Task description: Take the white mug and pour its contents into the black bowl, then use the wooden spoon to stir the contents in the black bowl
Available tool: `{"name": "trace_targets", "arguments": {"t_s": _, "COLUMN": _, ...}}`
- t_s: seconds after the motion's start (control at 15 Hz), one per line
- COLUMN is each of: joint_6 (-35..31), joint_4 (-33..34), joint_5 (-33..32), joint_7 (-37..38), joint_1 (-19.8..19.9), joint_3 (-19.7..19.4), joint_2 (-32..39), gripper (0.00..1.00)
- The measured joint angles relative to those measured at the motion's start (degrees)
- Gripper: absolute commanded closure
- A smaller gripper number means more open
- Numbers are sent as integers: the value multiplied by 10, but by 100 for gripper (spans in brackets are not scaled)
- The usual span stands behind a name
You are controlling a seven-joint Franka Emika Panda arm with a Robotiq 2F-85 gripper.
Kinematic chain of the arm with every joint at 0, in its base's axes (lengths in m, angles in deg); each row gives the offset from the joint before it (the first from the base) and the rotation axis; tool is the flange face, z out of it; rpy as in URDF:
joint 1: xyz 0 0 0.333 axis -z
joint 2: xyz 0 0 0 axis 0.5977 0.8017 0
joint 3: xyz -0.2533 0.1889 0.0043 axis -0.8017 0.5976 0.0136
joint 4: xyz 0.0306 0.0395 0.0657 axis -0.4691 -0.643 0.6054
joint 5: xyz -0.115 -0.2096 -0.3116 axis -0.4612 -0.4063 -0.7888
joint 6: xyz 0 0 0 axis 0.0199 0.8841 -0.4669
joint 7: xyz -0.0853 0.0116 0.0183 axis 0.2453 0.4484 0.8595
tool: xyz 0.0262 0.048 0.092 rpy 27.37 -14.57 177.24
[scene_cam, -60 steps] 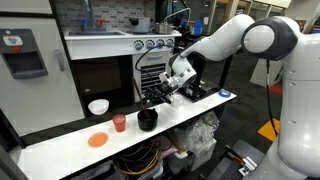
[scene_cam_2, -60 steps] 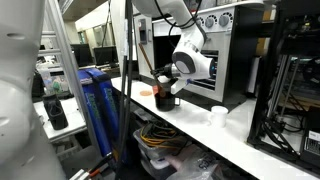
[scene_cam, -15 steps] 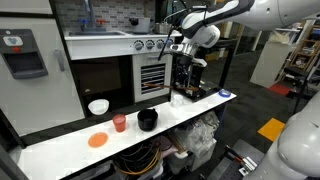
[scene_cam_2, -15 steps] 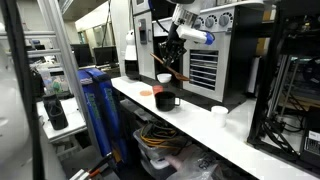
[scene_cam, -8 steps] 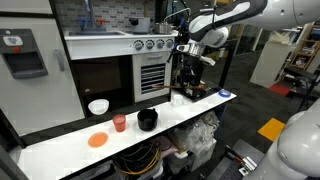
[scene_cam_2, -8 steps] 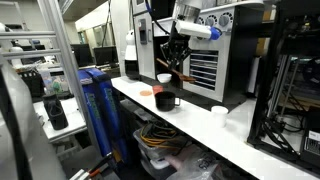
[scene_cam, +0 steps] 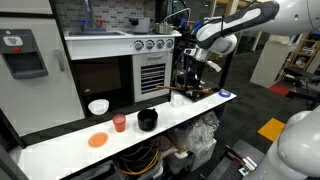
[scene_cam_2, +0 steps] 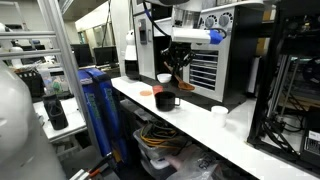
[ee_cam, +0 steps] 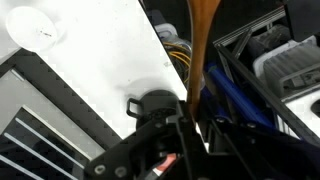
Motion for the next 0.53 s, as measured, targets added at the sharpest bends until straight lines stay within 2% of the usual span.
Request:
{"name": "trace_targets", "arguments": {"t_s": 0.2, "joint_6": -41, "joint_4": -28, "joint_5": 2, "joint_7": 4, "joint_1": 0, "joint_3": -1, "joint_2": -5, "gripper": 97}}
{"name": "trace_targets", "arguments": {"t_s": 0.27, "joint_6": -52, "joint_4": -35, "joint_5": 3, "joint_7": 5, "joint_1": -1, "joint_3": -1, "joint_2": -5, "gripper": 86}}
{"name": "trace_targets", "arguments": {"t_s": 0.53, "joint_6": -70, "joint_4": -45, "joint_5": 5, "joint_7": 6, "joint_1": -2, "joint_3": -1, "joint_2": -6, "gripper": 86}}
